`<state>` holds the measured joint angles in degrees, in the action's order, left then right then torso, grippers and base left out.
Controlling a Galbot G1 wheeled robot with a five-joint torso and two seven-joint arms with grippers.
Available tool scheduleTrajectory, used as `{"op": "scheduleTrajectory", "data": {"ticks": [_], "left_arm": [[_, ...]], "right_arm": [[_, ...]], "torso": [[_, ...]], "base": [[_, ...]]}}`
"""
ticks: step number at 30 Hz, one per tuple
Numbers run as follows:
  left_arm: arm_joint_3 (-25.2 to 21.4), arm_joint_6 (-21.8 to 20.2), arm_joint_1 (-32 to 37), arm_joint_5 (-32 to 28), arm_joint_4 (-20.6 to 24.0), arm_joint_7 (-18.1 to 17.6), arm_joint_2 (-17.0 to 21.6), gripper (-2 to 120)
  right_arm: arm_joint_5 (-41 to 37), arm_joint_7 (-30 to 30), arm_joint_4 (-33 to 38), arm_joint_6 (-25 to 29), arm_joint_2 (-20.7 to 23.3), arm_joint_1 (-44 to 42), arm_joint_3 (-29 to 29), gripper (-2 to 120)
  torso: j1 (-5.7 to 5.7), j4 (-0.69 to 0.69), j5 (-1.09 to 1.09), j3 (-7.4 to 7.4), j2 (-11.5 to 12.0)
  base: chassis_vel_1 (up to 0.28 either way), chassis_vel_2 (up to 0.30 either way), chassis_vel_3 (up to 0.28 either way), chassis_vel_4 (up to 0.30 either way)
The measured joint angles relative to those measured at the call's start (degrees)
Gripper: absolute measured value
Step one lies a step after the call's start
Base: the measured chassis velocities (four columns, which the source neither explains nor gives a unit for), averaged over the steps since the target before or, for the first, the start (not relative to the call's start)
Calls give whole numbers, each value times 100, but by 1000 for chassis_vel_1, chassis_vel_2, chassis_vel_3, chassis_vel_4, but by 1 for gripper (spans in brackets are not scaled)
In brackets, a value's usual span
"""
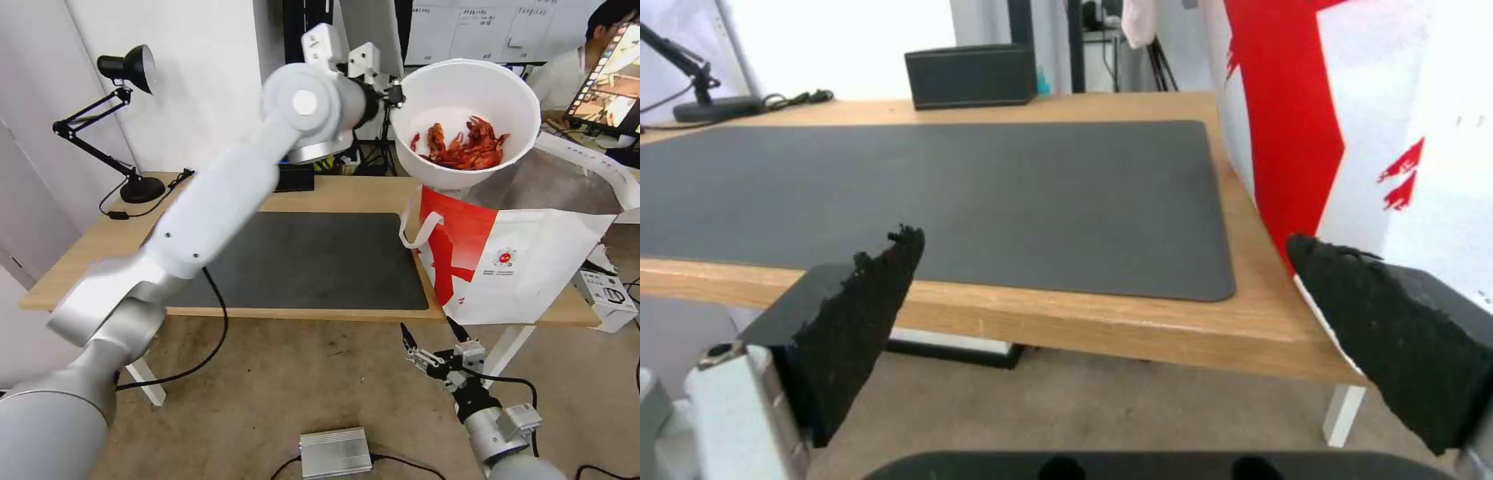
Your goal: Pick up the trash from the table and place it into the takeout bag.
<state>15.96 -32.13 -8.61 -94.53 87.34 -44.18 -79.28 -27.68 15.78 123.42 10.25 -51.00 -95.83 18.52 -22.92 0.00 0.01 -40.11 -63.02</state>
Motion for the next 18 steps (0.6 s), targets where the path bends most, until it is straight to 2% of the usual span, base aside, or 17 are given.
{"op": "scheduleTrajectory", "data": {"ticks": [2,8,18], "left_arm": [[75,-56,-57,170,-153,-167,-138,0],[210,-72,-161,477,-467,-261,-439,0],[363,-36,-178,658,-581,-306,-779,0]], "right_arm": [[0,0,0,0,0,0,0,100],[0,0,0,0,0,0,0,100],[0,0,0,0,0,0,0,100]], "torso": [[0,0,-1,0,0],[0,0,0,0,0],[0,-1,-1,0,-1]], "base": [[0,0,0,0],[0,0,0,0],[0,0,0,0]]}}
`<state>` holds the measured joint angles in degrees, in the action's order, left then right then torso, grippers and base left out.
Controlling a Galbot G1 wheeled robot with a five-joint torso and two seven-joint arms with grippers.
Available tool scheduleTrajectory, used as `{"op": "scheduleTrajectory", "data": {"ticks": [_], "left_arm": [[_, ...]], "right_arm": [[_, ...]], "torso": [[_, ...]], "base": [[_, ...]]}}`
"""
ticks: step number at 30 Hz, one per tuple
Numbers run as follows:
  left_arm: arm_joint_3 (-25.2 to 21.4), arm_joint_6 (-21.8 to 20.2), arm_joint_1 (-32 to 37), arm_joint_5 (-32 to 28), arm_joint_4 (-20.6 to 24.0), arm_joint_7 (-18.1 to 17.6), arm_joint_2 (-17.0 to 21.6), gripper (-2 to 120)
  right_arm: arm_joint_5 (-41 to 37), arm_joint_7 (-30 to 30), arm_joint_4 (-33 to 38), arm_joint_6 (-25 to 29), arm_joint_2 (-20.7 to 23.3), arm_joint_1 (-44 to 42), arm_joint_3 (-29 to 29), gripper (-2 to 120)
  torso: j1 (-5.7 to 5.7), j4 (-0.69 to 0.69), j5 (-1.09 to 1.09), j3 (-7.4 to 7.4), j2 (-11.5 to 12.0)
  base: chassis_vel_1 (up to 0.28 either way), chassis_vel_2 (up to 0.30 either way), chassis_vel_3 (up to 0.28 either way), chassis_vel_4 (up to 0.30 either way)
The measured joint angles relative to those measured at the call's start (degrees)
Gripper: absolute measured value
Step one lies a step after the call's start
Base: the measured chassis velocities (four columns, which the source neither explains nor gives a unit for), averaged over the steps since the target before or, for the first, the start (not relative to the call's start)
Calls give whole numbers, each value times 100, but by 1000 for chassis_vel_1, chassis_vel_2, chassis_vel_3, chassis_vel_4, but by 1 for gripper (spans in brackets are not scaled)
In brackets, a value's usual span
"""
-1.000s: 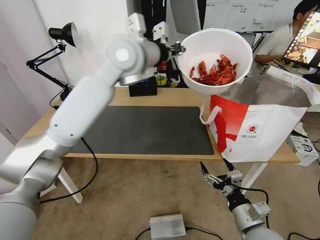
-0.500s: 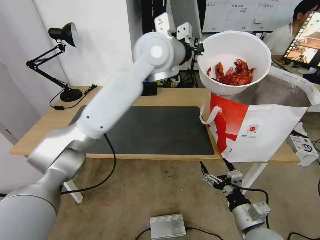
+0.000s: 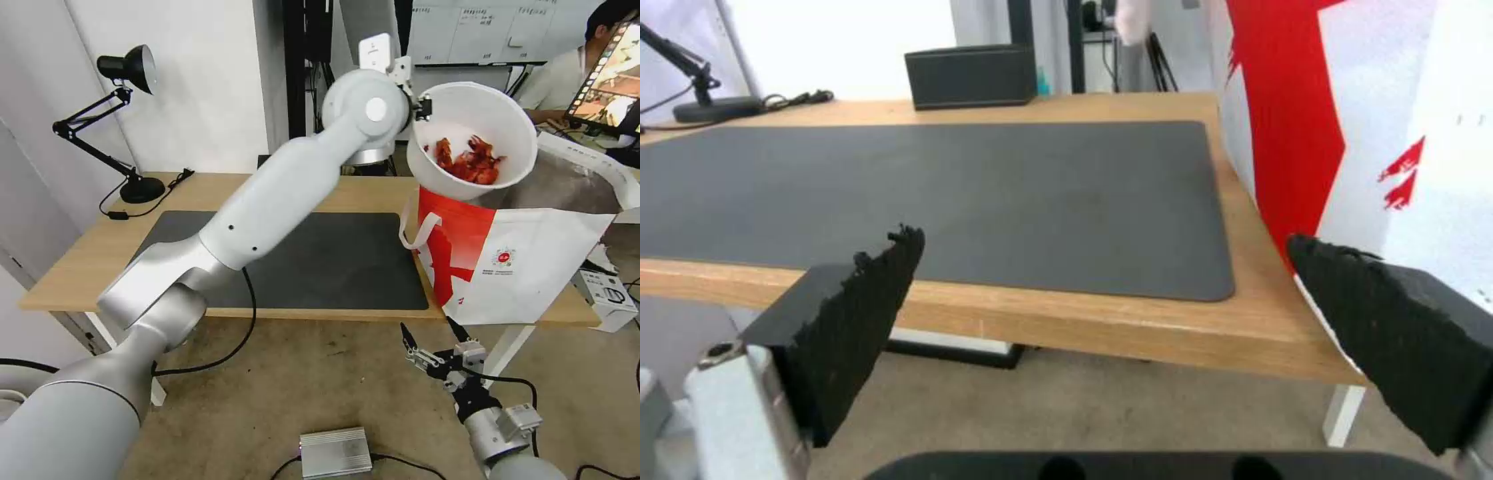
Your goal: Pick up the trash from the table and place it into the takeout bag.
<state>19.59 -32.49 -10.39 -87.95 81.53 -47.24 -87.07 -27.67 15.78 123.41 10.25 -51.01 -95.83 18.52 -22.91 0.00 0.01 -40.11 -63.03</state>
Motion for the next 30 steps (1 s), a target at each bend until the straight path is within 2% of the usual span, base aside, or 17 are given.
{"op": "scheduleTrajectory", "data": {"ticks": [3,11,30], "left_arm": [[83,101,0,101,-27,-3,-125,0],[316,127,35,467,-75,-3,-150,0],[552,268,134,541,61,151,-86,0]], "right_arm": [[0,0,0,0,0,0,0,100],[0,0,0,0,0,0,0,100],[0,0,0,0,0,0,0,100]], "torso": [[0,0,0,0,0],[0,-1,0,0,0],[0,0,-1,0,0]], "base": [[0,0,0,0],[0,0,0,0],[0,0,0,0]]}}
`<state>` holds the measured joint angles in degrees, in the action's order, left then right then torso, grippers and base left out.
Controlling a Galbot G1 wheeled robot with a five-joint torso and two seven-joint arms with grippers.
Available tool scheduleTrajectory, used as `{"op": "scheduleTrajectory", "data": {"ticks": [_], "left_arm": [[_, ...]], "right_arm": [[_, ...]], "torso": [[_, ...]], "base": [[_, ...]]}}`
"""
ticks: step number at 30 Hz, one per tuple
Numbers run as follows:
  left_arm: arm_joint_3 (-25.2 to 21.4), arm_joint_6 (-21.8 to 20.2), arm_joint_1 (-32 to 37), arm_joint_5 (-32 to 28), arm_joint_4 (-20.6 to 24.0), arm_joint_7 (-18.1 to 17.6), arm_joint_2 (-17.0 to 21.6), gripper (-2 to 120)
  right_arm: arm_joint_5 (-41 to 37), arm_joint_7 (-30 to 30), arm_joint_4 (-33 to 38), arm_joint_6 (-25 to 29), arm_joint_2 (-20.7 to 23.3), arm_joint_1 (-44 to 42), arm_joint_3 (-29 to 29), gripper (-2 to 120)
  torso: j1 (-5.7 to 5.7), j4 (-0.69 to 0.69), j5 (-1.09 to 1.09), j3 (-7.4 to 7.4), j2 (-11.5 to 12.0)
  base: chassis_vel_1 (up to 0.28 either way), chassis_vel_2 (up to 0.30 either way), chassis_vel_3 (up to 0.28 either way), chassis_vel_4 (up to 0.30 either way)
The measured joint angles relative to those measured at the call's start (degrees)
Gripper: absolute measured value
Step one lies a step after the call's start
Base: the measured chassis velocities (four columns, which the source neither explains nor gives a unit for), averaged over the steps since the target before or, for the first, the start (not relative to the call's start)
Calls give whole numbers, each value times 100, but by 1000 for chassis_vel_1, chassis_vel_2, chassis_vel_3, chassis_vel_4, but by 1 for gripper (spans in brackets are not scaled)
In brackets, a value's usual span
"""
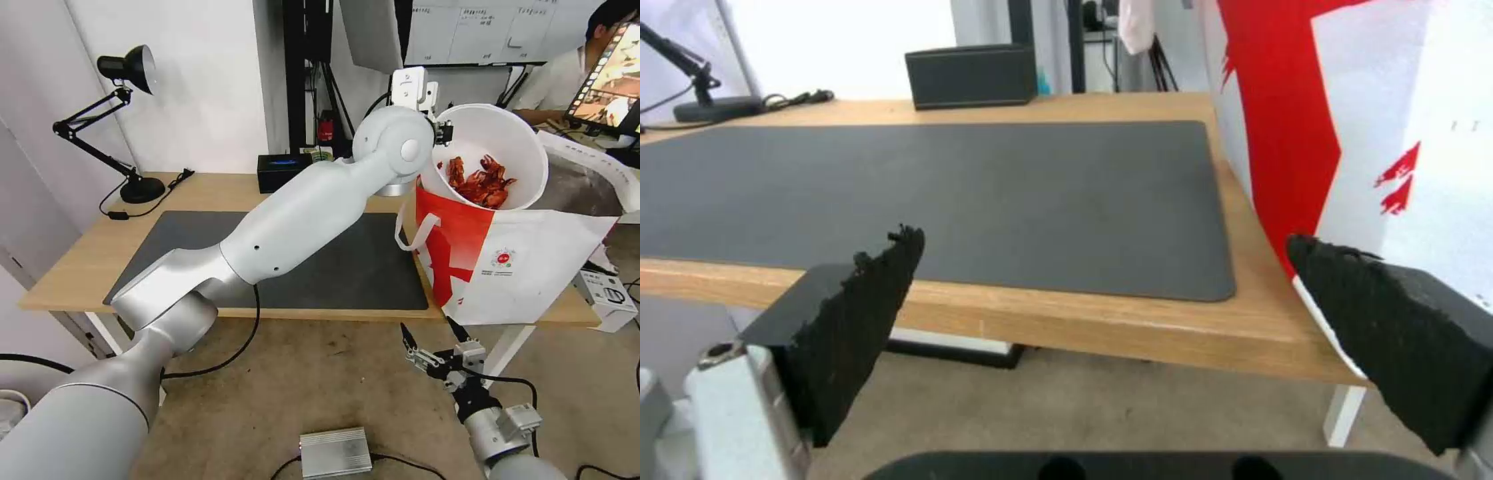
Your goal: Pick up the trash from the table and place it into the takeout bag.
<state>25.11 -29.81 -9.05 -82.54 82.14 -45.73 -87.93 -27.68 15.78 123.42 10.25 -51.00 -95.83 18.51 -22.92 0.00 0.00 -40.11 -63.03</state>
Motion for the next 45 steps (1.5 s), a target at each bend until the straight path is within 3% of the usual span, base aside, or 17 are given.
{"op": "scheduleTrajectory", "data": {"ticks": [9,17,20,25,29,36,45], "left_arm": [[69,45,41,64,111,84,11,1],[73,-3,-3,60,144,119,25,25],[69,-7,-30,56,163,118,40,42],[67,-9,-59,44,200,121,63,55],[59,-9,-80,40,232,121,36,76],[58,-3,-110,40,248,109,21,98],[41,11,-11,36,483,100,301,100]], "right_arm": [[0,0,0,0,0,0,0,100],[0,0,0,0,0,0,0,100],[0,0,0,0,0,0,0,100],[0,0,0,0,0,0,0,100],[0,0,0,0,0,0,0,100],[0,0,0,0,0,0,0,100],[0,0,0,0,0,0,0,100]], "torso": [[0,0,0,0,0],[0,0,0,0,0],[0,0,0,0,0],[0,0,0,0,1],[0,0,0,0,1],[0,0,0,0,1],[0,1,0,0,1]], "base": [[0,0,0,0],[0,0,0,0],[0,0,0,0],[0,0,0,0],[0,0,0,0],[0,0,0,0],[0,0,0,0]]}}
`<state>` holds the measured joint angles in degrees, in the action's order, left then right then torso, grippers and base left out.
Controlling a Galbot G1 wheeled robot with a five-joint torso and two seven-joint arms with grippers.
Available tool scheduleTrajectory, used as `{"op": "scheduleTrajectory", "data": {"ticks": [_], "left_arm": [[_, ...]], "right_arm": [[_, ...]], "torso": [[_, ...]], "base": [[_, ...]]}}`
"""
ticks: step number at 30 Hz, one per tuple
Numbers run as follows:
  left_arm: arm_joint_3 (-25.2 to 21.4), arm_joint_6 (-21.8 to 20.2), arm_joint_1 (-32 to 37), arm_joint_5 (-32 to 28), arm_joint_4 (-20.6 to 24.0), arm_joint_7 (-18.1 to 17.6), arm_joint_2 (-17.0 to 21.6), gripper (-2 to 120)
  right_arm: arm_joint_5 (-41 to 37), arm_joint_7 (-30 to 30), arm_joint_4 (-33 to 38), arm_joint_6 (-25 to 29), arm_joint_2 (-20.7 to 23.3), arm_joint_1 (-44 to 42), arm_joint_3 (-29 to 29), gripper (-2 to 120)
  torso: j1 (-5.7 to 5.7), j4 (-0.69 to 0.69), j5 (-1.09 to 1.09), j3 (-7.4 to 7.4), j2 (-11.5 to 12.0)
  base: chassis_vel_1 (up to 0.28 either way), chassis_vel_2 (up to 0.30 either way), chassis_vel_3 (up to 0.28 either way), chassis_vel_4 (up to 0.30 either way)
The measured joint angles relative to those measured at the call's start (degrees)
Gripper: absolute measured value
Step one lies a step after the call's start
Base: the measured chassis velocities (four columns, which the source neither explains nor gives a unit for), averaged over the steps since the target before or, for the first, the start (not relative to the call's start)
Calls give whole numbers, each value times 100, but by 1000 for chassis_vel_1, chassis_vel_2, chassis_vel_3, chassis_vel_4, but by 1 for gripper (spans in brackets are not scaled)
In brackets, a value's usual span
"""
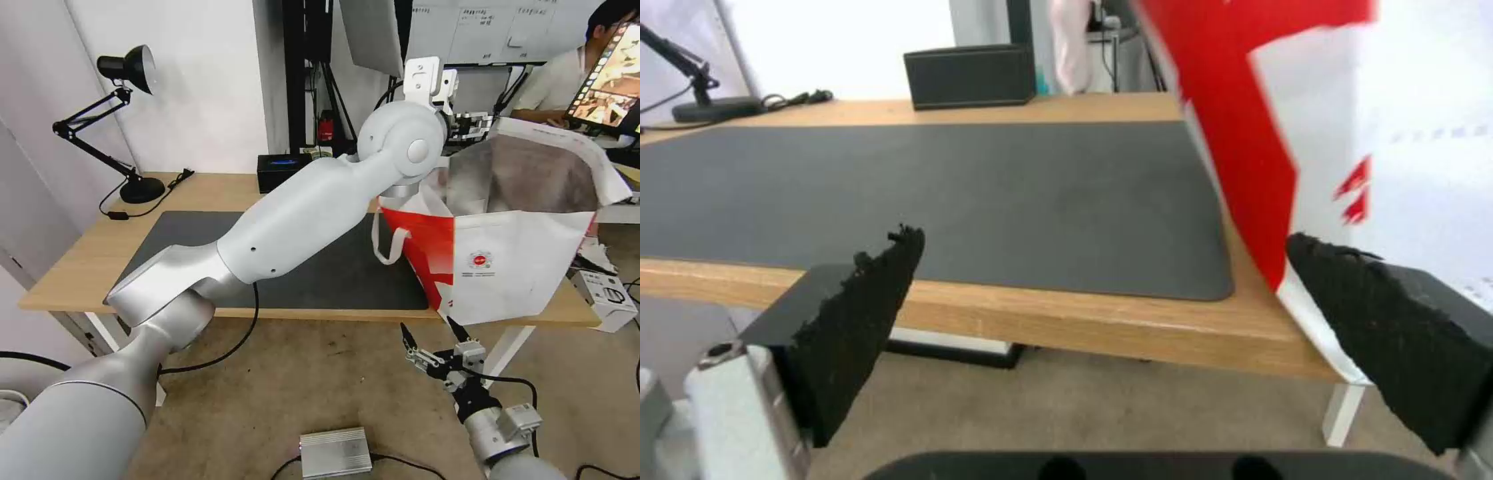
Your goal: Pick up the trash from the table and place it into the takeout bag.
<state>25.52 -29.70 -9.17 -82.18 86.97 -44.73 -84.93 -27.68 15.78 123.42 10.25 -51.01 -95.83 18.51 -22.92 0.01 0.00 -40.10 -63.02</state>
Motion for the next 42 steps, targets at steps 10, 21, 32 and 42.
{"op": "scheduleTrajectory", "data": {"ticks": [10,21,32,42], "left_arm": [[-242,3,619,-4,993,-1,1216,100],[-852,-46,1879,203,1962,139,2239,100],[-2469,-28,4337,1036,3205,819,3583,100],[-3934,598,6640,2103,3863,1687,4152,100]], "right_arm": [[0,0,0,0,0,0,0,100],[0,0,0,0,0,0,1,100],[0,0,0,0,1,1,1,100],[0,0,-1,0,0,1,0,100]], "torso": [[0,-2,-2,0,0],[0,-2,-3,0,-1],[0,-2,-2,0,-1],[1,0,1,1,-1]], "base": [[0,0,0,0],[0,0,0,0],[0,0,0,0],[0,0,0,0]]}}
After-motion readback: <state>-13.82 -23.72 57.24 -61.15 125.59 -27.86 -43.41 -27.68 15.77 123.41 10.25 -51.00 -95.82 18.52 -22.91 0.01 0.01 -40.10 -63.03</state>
